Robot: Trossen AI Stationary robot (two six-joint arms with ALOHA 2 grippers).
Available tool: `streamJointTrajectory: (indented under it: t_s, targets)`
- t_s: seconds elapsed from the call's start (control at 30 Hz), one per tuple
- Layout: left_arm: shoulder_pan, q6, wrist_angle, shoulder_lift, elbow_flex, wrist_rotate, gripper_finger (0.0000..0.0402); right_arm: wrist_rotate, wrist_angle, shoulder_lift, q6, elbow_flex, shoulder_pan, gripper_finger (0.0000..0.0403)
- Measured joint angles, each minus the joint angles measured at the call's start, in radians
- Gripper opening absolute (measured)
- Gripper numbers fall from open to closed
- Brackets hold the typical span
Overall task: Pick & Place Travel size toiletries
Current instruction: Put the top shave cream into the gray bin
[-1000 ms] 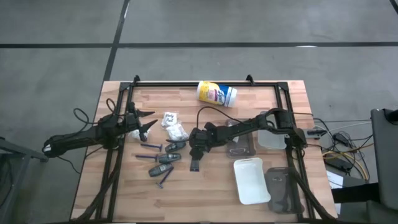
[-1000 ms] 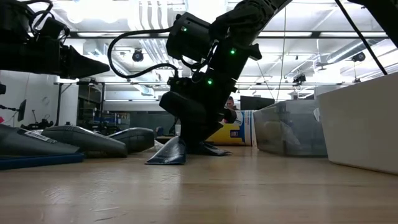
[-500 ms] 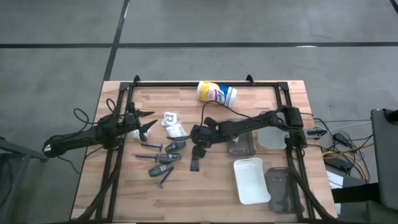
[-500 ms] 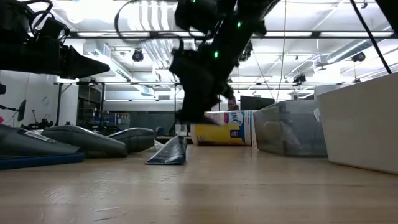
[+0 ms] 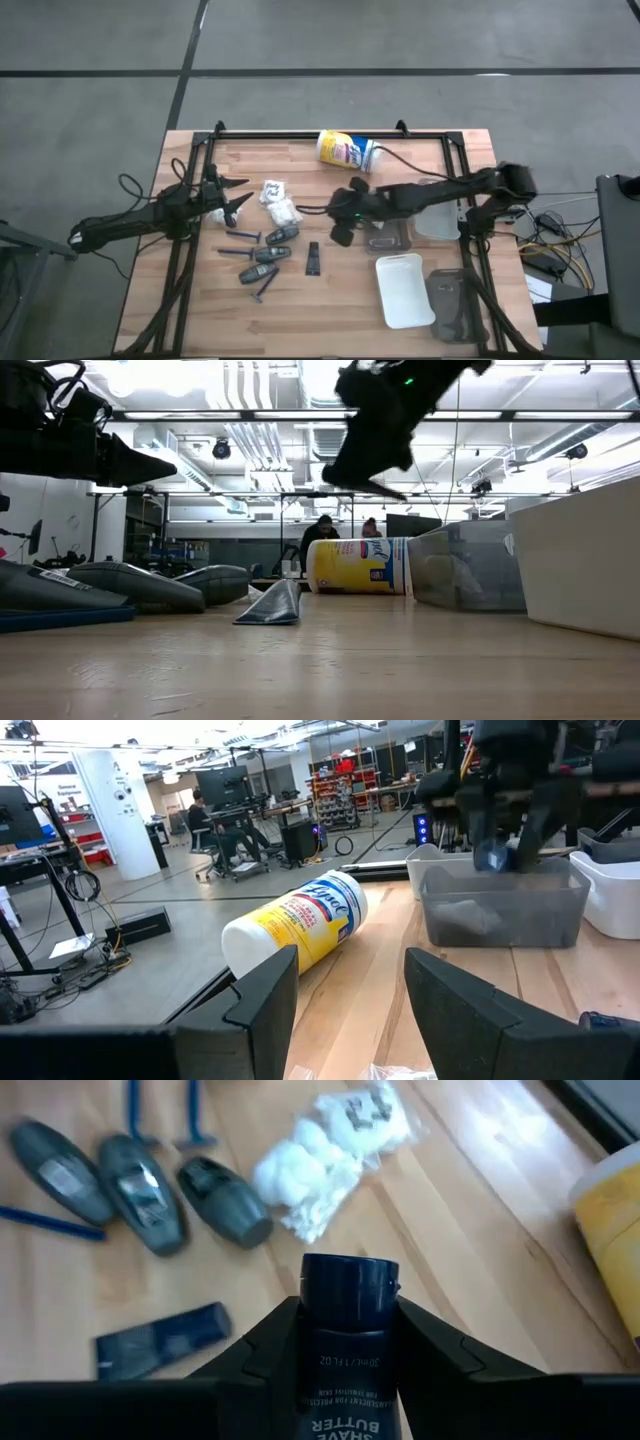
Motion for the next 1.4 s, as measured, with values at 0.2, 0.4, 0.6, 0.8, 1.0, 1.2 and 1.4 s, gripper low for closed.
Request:
streamJointTrajectory:
  t_s: [0.2,0.4,0.6,0.8,1.0,1.2,1.4]
  targets:
    - [0.000,0.000,0.000,0.001,0.000,0.000,0.0190,0.021,0.161,-0.193,0.053,-0.210,0.046,0.0135]
    - [0.000,0.000,0.000,0.001,0.000,0.000,0.0190,0.106,0.201,-0.350,0.165,-0.359,0.087,0.0122]
    - [0.000,0.000,0.000,0.001,0.000,0.000,0.0190,0.106,0.127,-0.464,0.269,-0.426,0.098,0.0133]
    - [0.000,0.000,0.000,0.001,0.000,0.000,0.0190,0.077,-0.045,-0.567,0.308,-0.426,0.097,0.0123]
    - [0.000,0.000,0.000,0.001,0.000,0.000,0.0190,0.090,-0.228,-0.691,0.424,-0.422,0.083,0.0125]
    - [0.000,0.000,0.000,0.001,0.000,0.000,0.0190,0.204,-0.427,-0.749,0.612,-0.426,0.071,0.0135]
    - [0.000,0.000,0.000,0.001,0.000,0.000,0.0190,0.214,-0.522,-0.752,0.715,-0.426,0.054,0.0124]
